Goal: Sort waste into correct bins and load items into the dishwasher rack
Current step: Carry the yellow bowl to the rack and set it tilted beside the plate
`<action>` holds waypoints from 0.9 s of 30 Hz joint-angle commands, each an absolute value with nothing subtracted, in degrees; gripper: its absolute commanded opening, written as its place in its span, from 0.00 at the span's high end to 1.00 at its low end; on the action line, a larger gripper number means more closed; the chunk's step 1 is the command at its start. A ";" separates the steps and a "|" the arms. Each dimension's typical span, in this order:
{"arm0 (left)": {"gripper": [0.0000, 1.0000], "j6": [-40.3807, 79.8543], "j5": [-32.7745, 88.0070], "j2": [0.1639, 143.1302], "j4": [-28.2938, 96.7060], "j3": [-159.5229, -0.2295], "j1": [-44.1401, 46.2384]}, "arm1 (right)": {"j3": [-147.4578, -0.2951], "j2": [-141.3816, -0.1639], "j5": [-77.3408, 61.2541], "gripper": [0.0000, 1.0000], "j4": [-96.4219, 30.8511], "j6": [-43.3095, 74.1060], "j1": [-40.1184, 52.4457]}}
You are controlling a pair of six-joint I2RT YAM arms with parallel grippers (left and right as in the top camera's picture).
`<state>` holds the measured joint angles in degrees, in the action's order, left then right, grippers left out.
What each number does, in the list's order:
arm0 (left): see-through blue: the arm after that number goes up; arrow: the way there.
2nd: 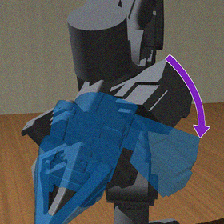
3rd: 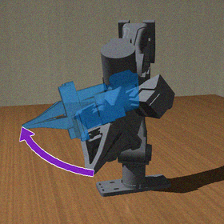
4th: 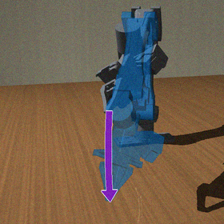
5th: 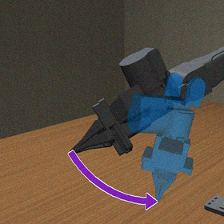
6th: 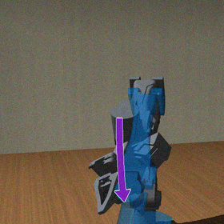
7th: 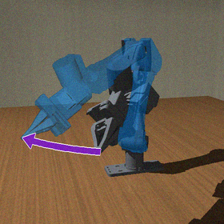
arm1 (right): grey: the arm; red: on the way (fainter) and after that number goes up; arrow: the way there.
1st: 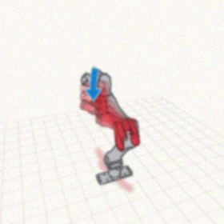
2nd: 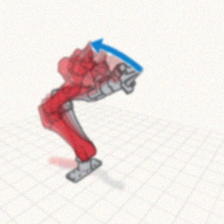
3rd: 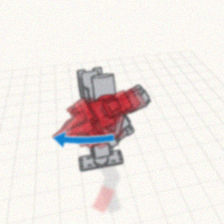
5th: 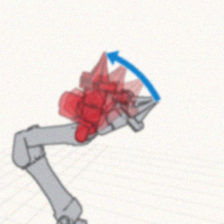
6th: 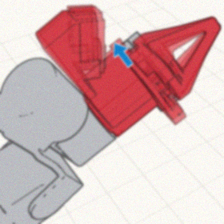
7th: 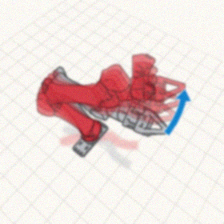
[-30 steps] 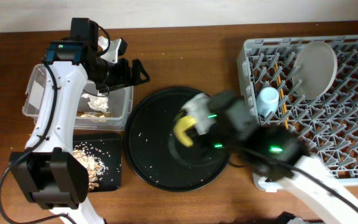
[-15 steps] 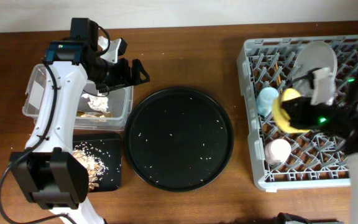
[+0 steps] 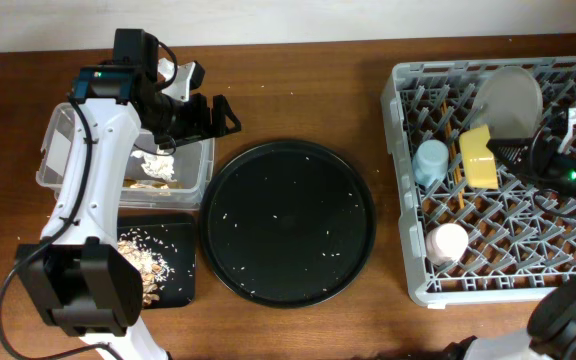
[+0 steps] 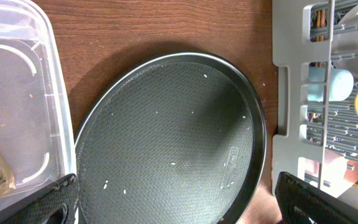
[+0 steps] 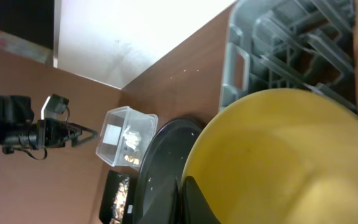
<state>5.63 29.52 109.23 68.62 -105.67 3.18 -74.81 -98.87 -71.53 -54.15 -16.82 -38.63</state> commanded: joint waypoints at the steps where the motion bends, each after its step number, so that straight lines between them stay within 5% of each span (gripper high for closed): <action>1: 0.00 5.96 29.45 108.29 68.64 -106.21 2.83 | -75.66 -102.21 -72.93 0.96 -53.49 -17.98 -40.82; 27: 0.00 5.96 29.45 108.29 68.64 -106.21 2.83 | -75.66 -102.69 -57.63 0.96 -54.17 -10.11 -54.83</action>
<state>5.65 29.52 109.23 68.60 -105.67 3.18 -75.22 -102.35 -59.92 -54.04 -11.05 -54.68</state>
